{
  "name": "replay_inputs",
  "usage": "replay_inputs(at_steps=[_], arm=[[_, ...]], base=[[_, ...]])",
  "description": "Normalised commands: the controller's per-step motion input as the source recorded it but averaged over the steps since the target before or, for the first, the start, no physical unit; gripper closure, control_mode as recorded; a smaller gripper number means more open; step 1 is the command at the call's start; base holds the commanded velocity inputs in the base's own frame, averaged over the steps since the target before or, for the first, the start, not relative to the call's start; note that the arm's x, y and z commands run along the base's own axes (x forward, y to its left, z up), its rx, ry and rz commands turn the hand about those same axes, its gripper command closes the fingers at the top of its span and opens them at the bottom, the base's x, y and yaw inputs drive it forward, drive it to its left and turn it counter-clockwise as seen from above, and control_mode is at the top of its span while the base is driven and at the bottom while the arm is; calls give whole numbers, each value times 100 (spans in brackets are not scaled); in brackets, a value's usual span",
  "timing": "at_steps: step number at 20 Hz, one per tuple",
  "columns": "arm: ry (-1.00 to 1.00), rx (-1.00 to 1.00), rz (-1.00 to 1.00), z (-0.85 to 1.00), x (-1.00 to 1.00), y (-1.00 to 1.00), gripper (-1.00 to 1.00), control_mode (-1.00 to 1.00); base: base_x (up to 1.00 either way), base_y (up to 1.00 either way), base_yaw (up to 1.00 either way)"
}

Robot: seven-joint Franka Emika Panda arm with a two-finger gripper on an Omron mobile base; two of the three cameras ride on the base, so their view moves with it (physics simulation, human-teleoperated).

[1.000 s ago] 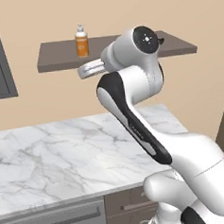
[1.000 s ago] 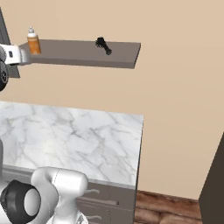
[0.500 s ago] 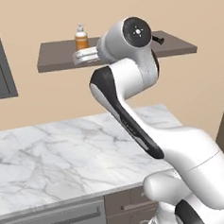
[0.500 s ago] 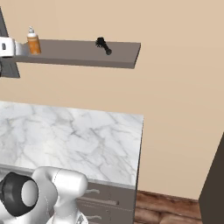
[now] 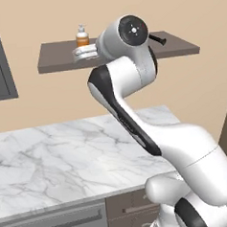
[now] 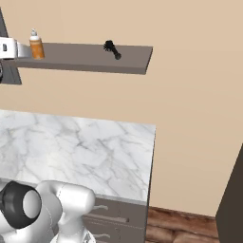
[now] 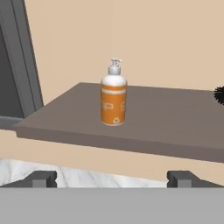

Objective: Locate and retrieve the soap dispenser and dish brush from the cabinet. Place them next to the sink.

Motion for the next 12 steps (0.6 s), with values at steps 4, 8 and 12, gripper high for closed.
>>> replay_inputs(at_steps=[4,8,12], arm=[[0,4,4,-1,37,-11,-100,-100],[3,3,7,0,49,-18,-100,-100],[3,0,2,0,36,-9,-100,-100]], base=[[0,0,0],[0,0,0],[0,0,0]])
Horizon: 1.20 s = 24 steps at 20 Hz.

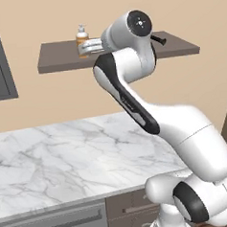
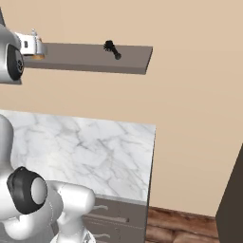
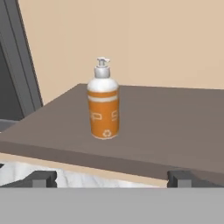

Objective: Locate and retrieve the soap dispenser and dish brush from the cabinet. Place them next to the sink.

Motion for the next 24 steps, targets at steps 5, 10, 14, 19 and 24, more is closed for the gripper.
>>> replay_inputs(at_steps=[5,10,14,19,24], arm=[[2,0,0,0,33,0,-100,-100],[0,0,1,-1,41,4,-100,-100],[0,0,2,-5,48,8,-100,-100],[0,0,3,-8,34,20,-100,-100],[0,0,2,-9,21,25,-100,-100]], base=[[0,0,0],[0,0,0],[0,0,0],[0,0,0],[0,0,0]])
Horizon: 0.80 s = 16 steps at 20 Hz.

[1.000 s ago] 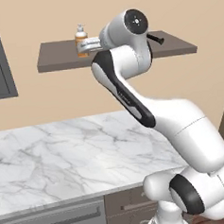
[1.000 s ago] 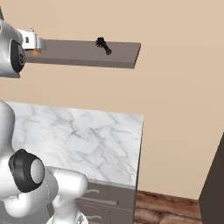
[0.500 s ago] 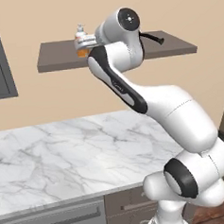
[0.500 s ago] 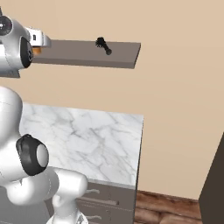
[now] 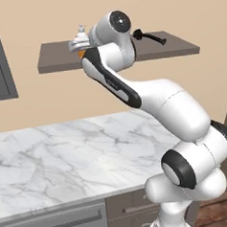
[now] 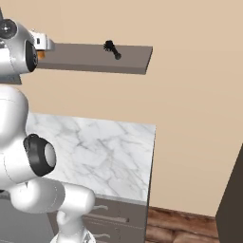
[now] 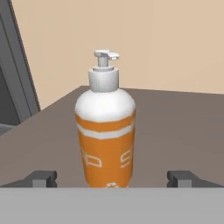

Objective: Locate and retrieve the soap dispenser and dish brush from the cabinet. Place them next to the sink.

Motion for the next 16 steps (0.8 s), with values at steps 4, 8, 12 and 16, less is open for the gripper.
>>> replay_inputs(at_steps=[4,8,12,16], arm=[[0,0,5,-7,28,2,-100,-100],[0,0,5,-3,31,0,-100,-100],[0,0,0,-1,23,12,-100,-100],[0,0,0,-1,24,18,-100,-100]], base=[[0,0,0],[0,0,0],[0,0,0],[0,0,0]])
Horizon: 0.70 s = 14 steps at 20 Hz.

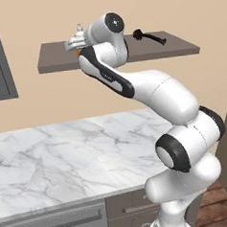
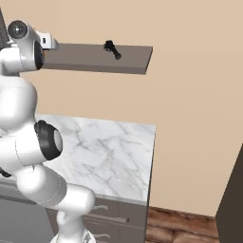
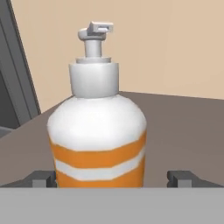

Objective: Locate and retrieve the soap dispenser and dish brush from the cabinet. Place them next to the sink.

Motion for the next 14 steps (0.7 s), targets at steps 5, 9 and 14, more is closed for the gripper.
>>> replay_inputs(at_steps=[5,9,14], arm=[[0,0,0,-2,13,14,100,-100],[0,0,0,0,0,0,100,-100],[-8,0,0,6,-14,8,100,-100]], base=[[0,0,0],[0,0,0],[0,0,0]])
